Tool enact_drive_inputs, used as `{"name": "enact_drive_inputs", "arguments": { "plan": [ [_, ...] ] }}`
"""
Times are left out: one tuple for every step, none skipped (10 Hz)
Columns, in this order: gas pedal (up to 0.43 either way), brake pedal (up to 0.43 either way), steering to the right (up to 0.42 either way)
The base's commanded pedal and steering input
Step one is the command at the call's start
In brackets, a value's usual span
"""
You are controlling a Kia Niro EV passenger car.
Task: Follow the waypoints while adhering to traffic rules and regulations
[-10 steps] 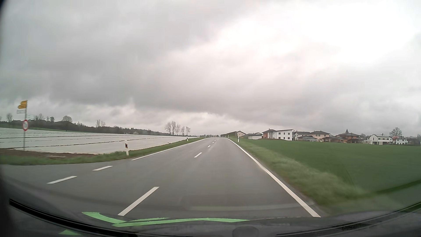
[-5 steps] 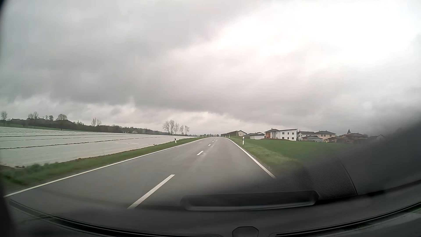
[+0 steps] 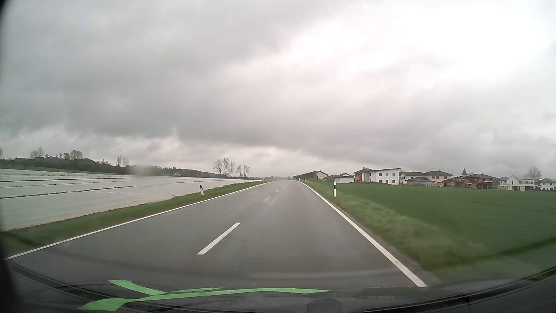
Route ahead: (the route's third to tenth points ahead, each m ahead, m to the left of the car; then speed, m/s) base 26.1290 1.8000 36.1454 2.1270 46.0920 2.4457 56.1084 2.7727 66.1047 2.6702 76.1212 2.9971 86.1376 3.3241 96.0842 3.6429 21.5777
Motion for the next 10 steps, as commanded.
{"name": "enact_drive_inputs", "arguments": {
  "plan": [
    [0.169, 0.000, -0.001],
    [0.177, 0.000, -0.001],
    [0.177, 0.000, -0.001],
    [0.177, 0.000, -0.001],
    [0.177, 0.000, -0.001],
    [0.157, 0.000, -0.001],
    [0.098, 0.000, -0.001],
    [0.087, 0.000, -0.002],
    [0.098, 0.000, -0.003],
    [0.110, 0.000, -0.003]
  ]
}}
